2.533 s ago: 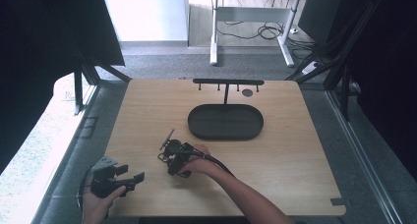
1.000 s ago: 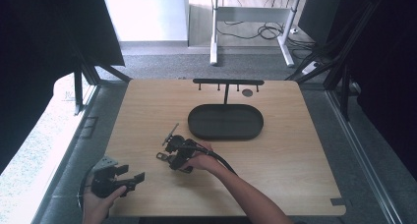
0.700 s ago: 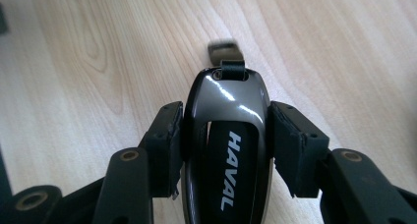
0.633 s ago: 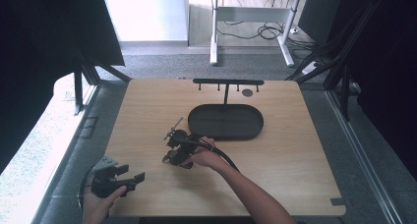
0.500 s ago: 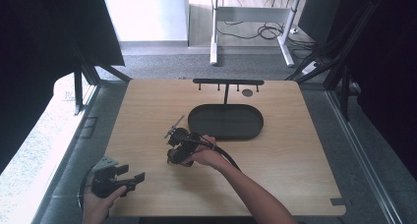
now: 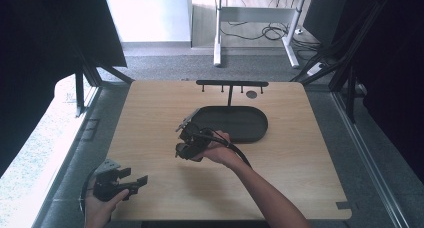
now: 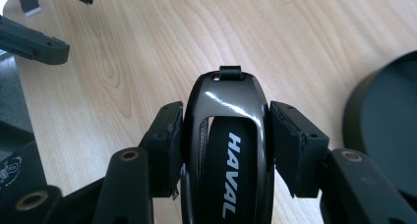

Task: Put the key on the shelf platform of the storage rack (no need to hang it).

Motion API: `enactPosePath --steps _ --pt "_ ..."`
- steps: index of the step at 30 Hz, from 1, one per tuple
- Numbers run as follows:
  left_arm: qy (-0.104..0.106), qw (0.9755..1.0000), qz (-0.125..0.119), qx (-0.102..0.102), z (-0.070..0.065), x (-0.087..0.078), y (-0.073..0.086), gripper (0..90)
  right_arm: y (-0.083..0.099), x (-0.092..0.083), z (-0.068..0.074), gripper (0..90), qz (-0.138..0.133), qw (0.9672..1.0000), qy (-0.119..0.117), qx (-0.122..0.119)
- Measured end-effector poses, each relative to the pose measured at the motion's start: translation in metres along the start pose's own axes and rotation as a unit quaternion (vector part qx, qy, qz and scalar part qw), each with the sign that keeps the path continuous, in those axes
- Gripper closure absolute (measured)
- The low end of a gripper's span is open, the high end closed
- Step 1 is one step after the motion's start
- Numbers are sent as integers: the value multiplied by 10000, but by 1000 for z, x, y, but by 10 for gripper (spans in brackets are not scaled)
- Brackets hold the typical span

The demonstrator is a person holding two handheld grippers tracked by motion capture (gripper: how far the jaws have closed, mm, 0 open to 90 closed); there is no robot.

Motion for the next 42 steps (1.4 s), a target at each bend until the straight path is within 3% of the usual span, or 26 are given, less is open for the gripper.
enactPosePath --steps 15,42 --pt "5 10000 -6 -4 -1 0 0 224 -4 -24 -16 494 -153 9997 208 54" --pt "-12 10000 -4 -14 -1 0 0 224 0 -47 -52 494 -257 9974 602 315"
Point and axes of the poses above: each handheld gripper's, and its own axes: x roughly forward along the jaws, y roughly out of its underside, z roughly to its left, the point moved 10 cm from there along x, roughly forward along the jaws, and after that the axes turned 15 degrees about -z, right-handed, at the moved point
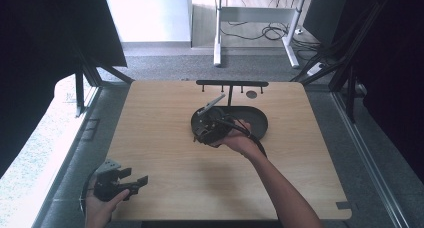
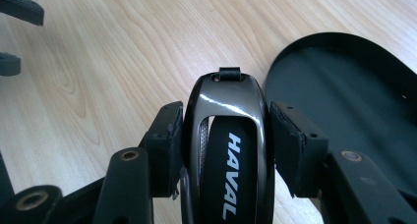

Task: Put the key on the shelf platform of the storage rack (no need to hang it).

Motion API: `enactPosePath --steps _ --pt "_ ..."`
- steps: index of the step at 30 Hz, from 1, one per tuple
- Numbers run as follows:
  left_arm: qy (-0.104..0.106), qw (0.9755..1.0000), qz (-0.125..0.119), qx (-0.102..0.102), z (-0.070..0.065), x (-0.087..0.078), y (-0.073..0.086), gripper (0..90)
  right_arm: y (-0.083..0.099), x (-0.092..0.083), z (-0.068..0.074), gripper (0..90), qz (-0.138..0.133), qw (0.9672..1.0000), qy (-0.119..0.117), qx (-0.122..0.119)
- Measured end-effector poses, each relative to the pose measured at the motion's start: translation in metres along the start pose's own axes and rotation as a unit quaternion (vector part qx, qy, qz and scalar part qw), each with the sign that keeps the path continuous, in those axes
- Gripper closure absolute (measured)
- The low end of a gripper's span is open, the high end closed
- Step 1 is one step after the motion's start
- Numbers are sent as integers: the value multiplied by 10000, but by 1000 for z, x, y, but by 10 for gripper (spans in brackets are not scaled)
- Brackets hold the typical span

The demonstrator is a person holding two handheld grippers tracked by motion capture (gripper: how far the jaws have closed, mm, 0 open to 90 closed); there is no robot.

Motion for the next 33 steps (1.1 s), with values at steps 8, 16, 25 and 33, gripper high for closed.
enactPosePath --steps 8,16,25,33 --pt "13 10000 11 11 0 0 0 224 2 -6 -12 494 -6 9999 126 96" --pt "11 10000 9 23 -1 0 0 224 1 -9 -21 494 -45 9997 209 134" --pt "3 10000 3 12 0 0 0 224 2 -9 -31 494 -52 9993 289 211" --pt "14 10000 22 18 -1 1 1 224 4 -12 -41 494 -49 9989 376 285"
Point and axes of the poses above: each handheld gripper's, and its own axes: x roughly forward along the jaws, y roughly out of its underside, z roughly to its left, the point moved 10 cm from there along x, roughly forward along the jaws, and after that the axes turned 15 degrees about -z, right-handed, at the moved point
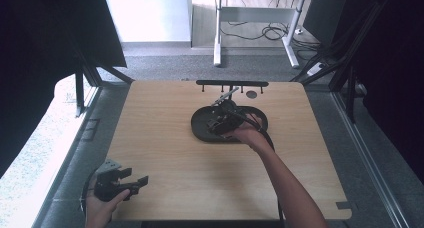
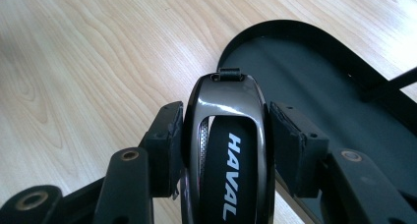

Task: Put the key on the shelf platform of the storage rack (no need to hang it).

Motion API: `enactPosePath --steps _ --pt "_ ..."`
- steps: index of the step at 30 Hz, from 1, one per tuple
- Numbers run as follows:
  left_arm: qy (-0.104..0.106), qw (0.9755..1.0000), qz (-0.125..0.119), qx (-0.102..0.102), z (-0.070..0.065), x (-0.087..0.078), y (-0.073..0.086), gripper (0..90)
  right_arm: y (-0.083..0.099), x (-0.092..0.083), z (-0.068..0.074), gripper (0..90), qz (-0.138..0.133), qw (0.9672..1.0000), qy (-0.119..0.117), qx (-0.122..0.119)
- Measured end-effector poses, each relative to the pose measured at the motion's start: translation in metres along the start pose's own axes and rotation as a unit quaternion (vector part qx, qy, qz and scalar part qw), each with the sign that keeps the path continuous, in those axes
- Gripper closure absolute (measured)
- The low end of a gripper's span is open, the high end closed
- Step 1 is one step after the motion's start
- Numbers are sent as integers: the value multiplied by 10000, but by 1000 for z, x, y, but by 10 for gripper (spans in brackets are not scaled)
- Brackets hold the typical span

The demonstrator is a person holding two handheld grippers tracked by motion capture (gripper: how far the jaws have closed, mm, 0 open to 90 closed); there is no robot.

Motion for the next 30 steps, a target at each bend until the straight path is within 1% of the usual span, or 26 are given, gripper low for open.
enactPosePath --steps 13,19,22,25,30 --pt "-13 10000 -4 4 1 0 0 224 0 0 -23 494 12 9998 164 122" --pt "-3 10000 3 8 0 0 0 224 0 1 -34 494 21 9993 298 209" --pt "-9 10000 2 -5 0 0 0 224 2 2 -39 493 40 9991 335 264" --pt "-12 10000 7 -5 0 0 0 224 3 4 -44 493 83 9990 320 301" --pt "-12 10000 10 0 0 0 1 224 7 8 -54 493 172 9982 462 351"
Point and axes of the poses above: each handheld gripper's, and its own axes: x roughly forward along the jaws, y roughly out of its underside, z roughly to its left, the point moved 10 cm from there along x, roughly forward along the jaws, and after that the axes turned 15 degrees about -z, right-handed, at the moved point
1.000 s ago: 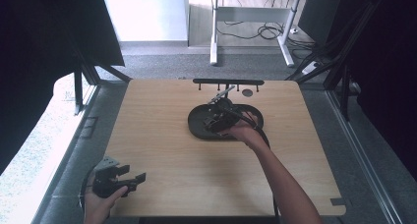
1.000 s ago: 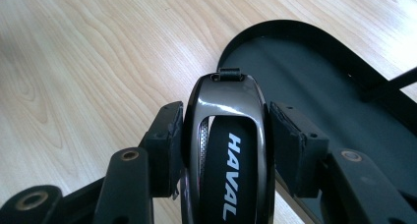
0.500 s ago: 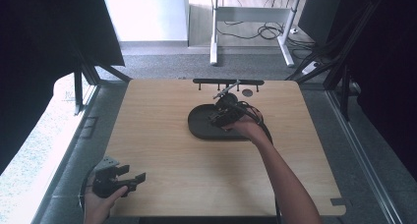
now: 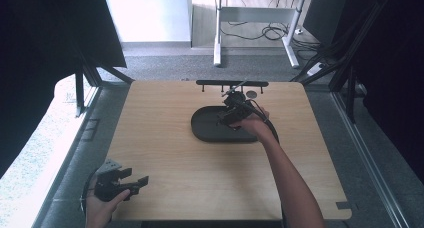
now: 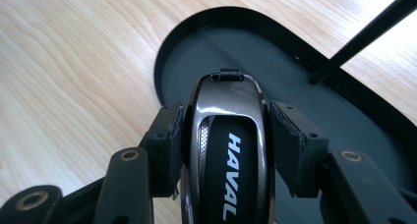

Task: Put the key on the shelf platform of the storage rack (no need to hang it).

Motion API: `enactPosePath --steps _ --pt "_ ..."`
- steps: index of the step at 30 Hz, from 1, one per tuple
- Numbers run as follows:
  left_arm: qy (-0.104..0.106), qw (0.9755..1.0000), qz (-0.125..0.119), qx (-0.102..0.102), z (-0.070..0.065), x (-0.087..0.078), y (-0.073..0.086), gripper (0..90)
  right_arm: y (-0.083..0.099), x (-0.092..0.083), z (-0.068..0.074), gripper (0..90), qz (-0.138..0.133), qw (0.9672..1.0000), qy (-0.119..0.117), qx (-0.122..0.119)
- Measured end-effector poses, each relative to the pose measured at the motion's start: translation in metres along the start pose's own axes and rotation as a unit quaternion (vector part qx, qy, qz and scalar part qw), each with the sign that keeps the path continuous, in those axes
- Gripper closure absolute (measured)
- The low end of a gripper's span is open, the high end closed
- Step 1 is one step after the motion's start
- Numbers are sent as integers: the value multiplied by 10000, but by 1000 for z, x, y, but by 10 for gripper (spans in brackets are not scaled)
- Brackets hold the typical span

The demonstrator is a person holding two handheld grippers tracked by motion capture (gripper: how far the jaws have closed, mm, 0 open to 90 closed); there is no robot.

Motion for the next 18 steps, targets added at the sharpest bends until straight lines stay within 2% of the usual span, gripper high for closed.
enactPosePath --steps 11,18 --pt "-2 10000 -3 4 0 0 0 224 6 11 -22 493 92 9996 203 162" --pt "6 10000 3 6 -1 0 0 224 16 24 -33 493 138 9991 308 257"
Point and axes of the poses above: each handheld gripper's, and its own axes: x roughly forward along the jaws, y roughly out of its underside, z roughly to its left, the point moved 10 cm from there along x, roughly forward along the jaws, and after that the axes turned 15 degrees about -z, right-handed, at the moved point
